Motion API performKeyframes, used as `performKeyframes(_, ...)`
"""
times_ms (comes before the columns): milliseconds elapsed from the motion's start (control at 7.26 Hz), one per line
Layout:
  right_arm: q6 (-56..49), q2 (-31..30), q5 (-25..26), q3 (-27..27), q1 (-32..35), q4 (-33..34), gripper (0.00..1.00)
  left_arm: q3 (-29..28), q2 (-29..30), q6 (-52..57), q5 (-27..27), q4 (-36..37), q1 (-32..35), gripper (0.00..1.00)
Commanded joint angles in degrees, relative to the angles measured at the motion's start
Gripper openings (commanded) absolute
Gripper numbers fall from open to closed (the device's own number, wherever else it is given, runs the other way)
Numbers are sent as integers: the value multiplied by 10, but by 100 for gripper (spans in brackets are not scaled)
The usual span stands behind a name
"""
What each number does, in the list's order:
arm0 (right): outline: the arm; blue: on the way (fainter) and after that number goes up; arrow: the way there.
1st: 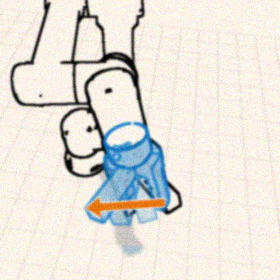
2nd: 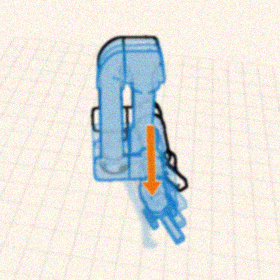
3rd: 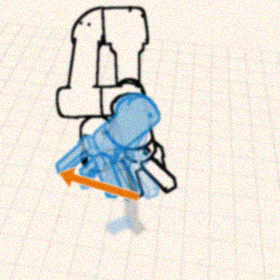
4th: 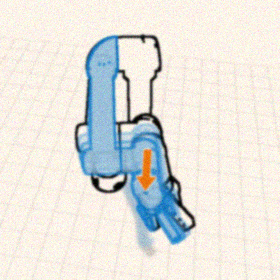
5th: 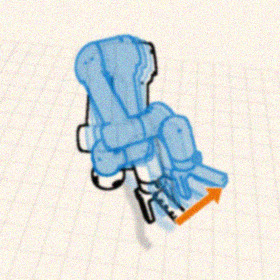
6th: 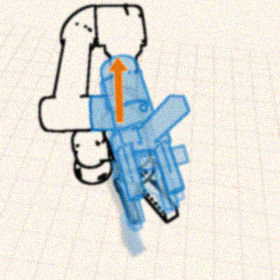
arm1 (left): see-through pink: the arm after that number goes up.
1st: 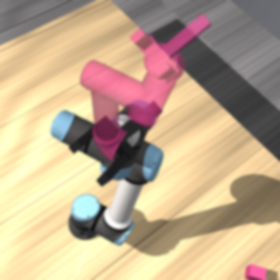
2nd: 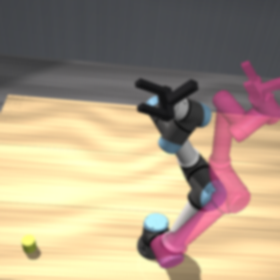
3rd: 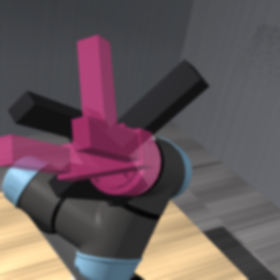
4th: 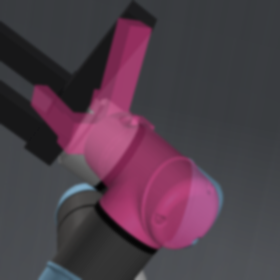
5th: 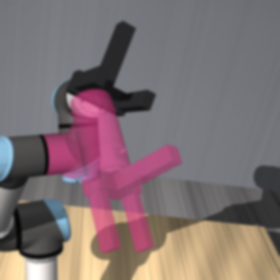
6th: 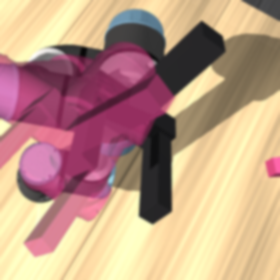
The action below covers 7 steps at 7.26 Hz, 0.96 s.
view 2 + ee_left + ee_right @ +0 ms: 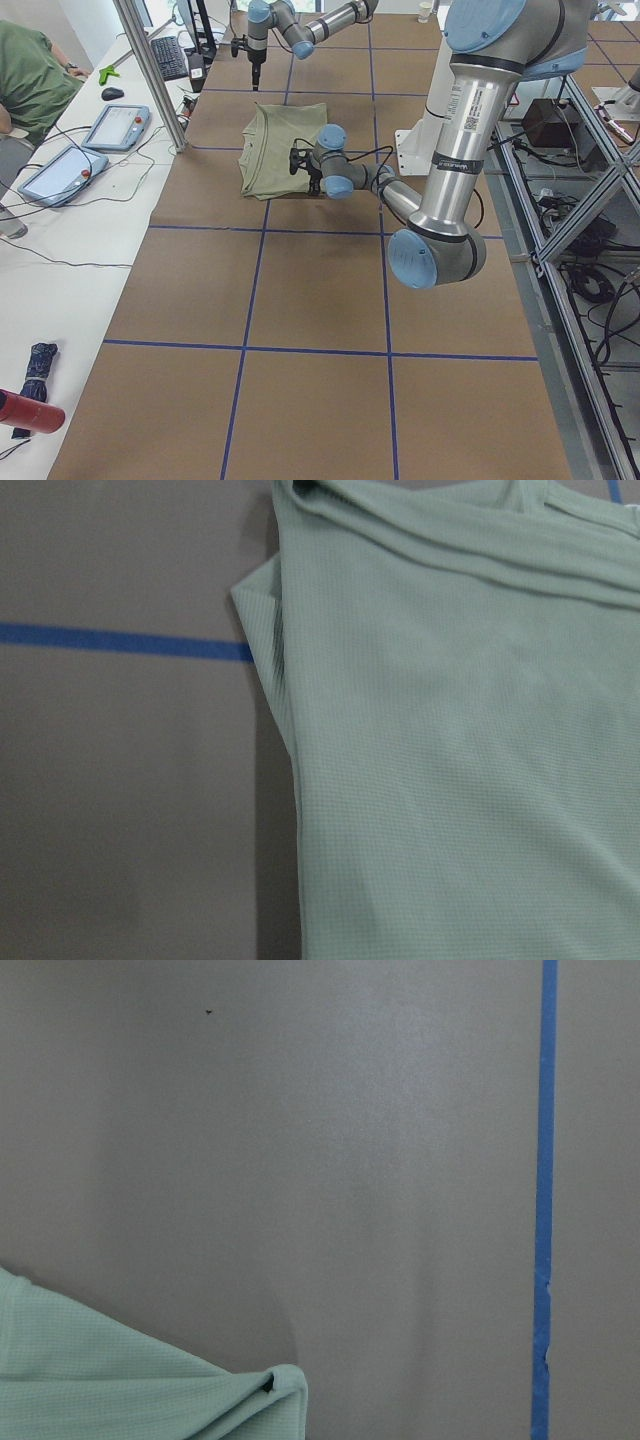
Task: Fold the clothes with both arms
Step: 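Open both grippers and draw the left gripper back beside the folded shirt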
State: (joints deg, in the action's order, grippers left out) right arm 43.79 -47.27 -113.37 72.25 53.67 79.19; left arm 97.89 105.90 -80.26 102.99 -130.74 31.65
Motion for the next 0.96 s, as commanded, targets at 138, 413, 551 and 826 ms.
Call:
performKeyframes(138,1,1,0,0,0,0,100,-7,-3,-50,-16,-13,-20,60)
performKeyframes(413,1,1,0,0,0,0,100,-9,-4,-49,-16,-12,-21,61)
performKeyframes(551,1,1,0,0,0,0,100,-9,-4,-47,-16,-11,-22,60)
performKeyframes(826,1,0,0,0,0,0,100,-10,-4,-46,-16,-11,-29,34)
